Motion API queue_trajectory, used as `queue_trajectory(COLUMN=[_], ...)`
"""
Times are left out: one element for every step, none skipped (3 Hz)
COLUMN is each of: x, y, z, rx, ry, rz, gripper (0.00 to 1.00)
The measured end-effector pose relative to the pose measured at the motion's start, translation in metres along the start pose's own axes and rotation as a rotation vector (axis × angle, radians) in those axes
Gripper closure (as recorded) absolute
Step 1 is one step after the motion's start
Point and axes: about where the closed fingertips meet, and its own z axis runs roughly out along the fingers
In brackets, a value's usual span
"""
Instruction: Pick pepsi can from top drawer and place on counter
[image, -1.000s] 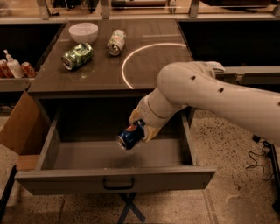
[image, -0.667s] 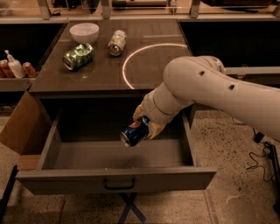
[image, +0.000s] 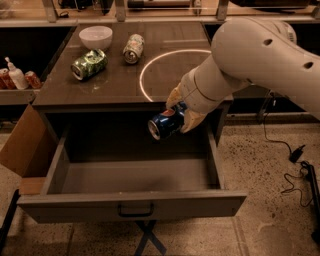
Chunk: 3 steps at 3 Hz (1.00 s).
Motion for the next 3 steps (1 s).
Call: queue_trajectory(x=[0.000, 0.001, 0.032], y=[0.000, -0.002, -0.035], z=[0.000, 0.001, -0.011], rx=[0.001, 0.001, 0.045], ry=[0.000, 0.000, -0.002], rz=[0.000, 0.014, 0.112], gripper=[1.00, 1.00, 1.00])
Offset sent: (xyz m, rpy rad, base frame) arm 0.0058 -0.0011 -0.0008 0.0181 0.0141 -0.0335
